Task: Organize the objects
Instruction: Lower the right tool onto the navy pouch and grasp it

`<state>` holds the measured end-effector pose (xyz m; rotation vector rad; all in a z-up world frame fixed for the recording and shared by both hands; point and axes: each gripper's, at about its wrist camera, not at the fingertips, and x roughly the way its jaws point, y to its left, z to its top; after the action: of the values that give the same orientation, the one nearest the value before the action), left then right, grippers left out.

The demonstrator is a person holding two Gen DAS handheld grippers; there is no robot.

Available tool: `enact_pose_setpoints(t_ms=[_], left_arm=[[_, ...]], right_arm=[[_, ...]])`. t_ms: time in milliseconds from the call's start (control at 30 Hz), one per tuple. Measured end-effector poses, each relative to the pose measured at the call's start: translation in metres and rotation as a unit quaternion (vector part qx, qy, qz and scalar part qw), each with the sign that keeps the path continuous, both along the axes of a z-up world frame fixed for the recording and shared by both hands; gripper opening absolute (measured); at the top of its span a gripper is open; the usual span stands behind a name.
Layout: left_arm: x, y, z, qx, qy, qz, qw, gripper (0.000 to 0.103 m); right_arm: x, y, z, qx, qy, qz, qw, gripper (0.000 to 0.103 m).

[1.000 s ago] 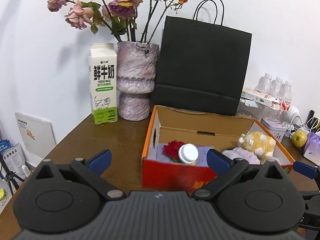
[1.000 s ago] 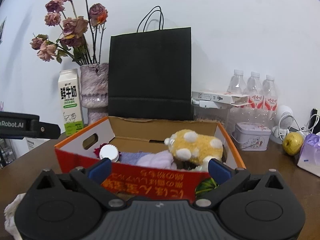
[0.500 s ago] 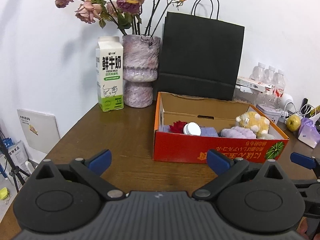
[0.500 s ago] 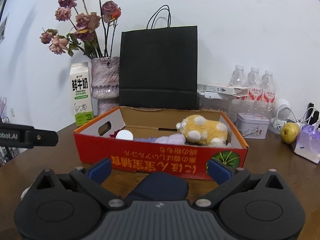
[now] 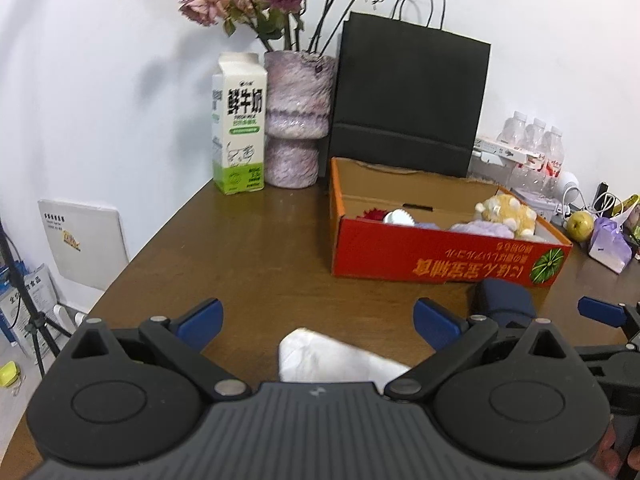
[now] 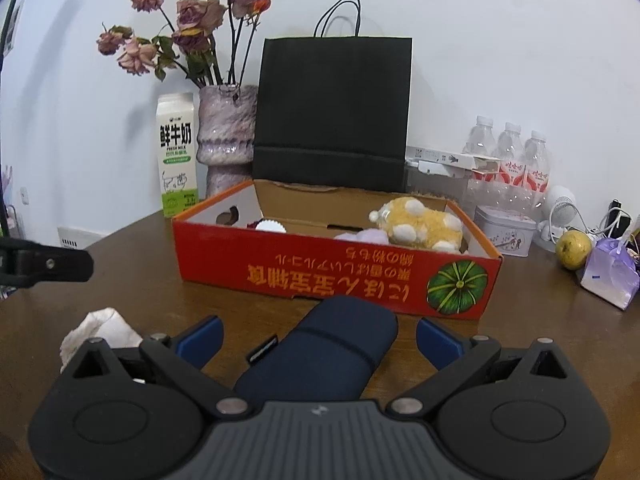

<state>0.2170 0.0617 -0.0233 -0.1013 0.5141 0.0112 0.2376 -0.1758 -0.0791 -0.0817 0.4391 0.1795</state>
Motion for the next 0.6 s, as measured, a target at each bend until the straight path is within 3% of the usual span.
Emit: enact_pose_setpoints(t_ms=[600], left_arm=[[-0.009, 0.041, -0.007, -0.016, 0.008, 0.023, 0.9996, 0.103]], right_arm=[[0.045, 0.012, -0.02, 0.029, 0.104, -0.073, 0.991, 0.102]])
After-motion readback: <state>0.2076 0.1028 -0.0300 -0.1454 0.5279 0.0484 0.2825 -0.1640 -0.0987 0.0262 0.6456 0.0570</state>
